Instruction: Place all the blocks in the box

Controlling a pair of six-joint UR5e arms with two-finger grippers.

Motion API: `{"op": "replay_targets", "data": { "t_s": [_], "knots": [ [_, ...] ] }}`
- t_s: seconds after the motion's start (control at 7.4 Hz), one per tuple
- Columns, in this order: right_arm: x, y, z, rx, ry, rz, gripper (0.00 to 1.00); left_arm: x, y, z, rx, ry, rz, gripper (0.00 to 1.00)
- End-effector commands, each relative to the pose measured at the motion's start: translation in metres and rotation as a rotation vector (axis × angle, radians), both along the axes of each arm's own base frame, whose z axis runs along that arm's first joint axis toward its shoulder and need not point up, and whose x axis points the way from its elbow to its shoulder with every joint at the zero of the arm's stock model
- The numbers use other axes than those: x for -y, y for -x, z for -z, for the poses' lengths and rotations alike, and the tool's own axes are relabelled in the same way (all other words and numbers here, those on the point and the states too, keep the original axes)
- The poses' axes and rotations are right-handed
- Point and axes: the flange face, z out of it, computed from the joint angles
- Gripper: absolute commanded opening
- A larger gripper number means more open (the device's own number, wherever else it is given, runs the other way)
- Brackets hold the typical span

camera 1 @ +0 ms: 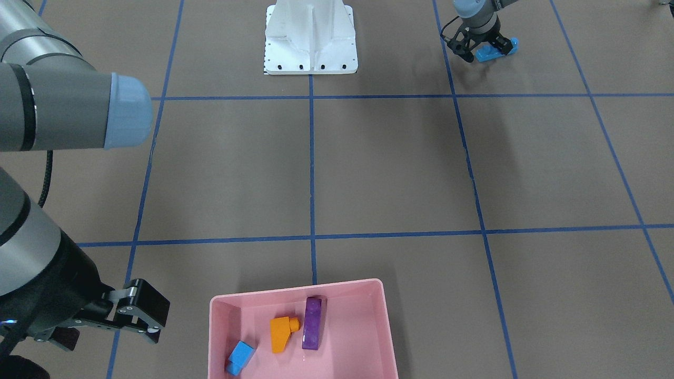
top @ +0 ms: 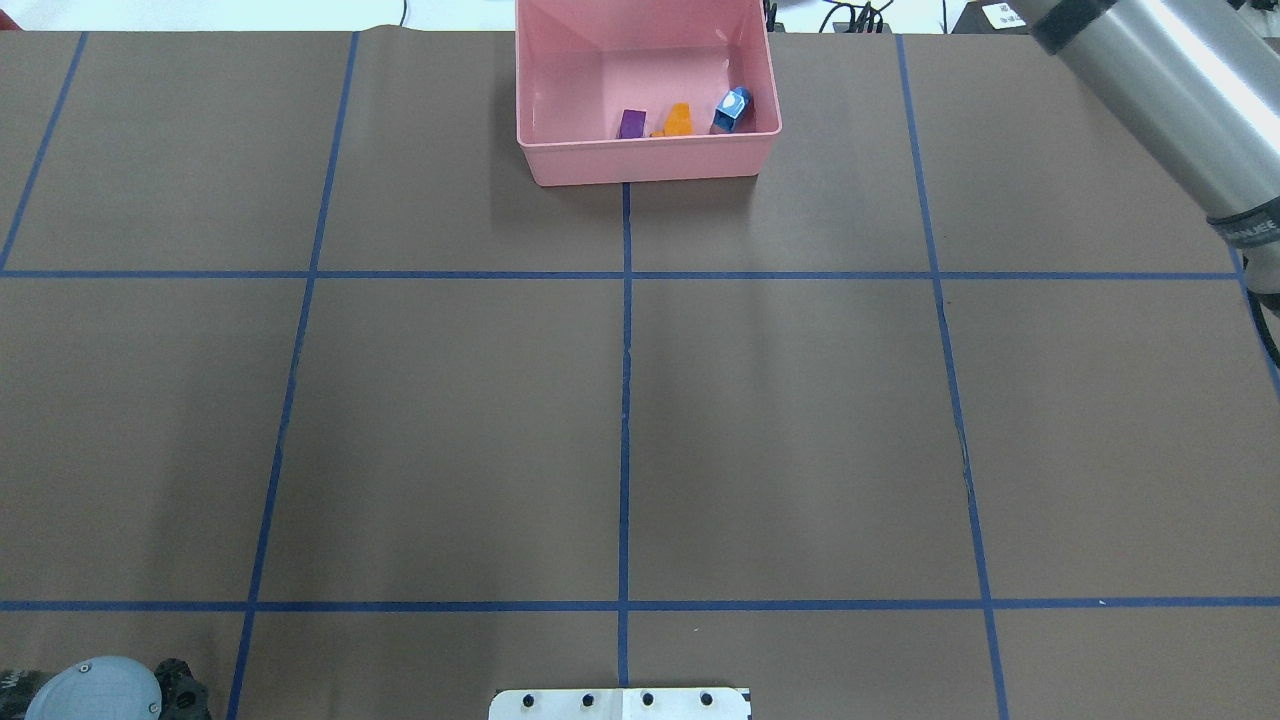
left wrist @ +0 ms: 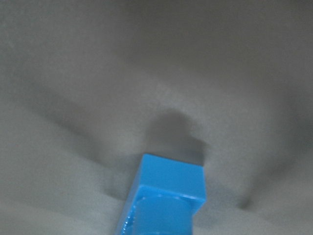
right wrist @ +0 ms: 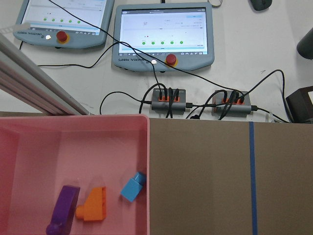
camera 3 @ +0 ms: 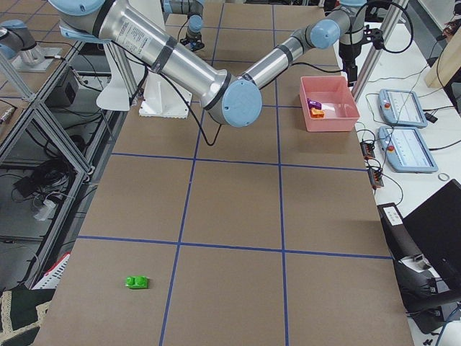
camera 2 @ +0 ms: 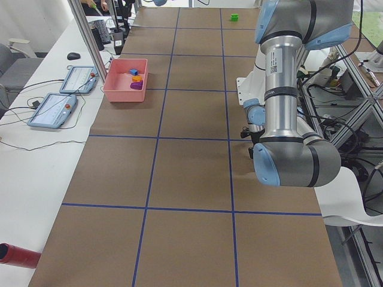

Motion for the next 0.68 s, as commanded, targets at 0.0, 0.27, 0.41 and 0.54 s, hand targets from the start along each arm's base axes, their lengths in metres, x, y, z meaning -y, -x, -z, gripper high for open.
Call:
{"op": "replay_targets", "data": {
  "t_s": [0.0, 0.27, 0.41, 0.54],
  "knots": [
    [-0.027, -0.035, 0.017, -0.071, 0.037, 0.083, 1.0, 0.0, -0.001, 0.001, -0.003, 0.0, 0.0, 0.71],
    [-0.056, -0.072, 0.017, -0.142, 0.062, 0.14, 1.0, 0.001, -0.001, 0.005, -0.011, 0.001, 0.006, 0.52],
    [-0.068, -0.095, 0.014, -0.161, 0.062, 0.155, 1.0, 0.003, 0.005, 0.016, -0.03, 0.005, 0.011, 0.41],
    [-0.079, -0.114, 0.007, -0.175, 0.059, 0.168, 1.0, 0.004, 0.018, 0.026, -0.039, 0.009, 0.017, 0.23]
  ]
}}
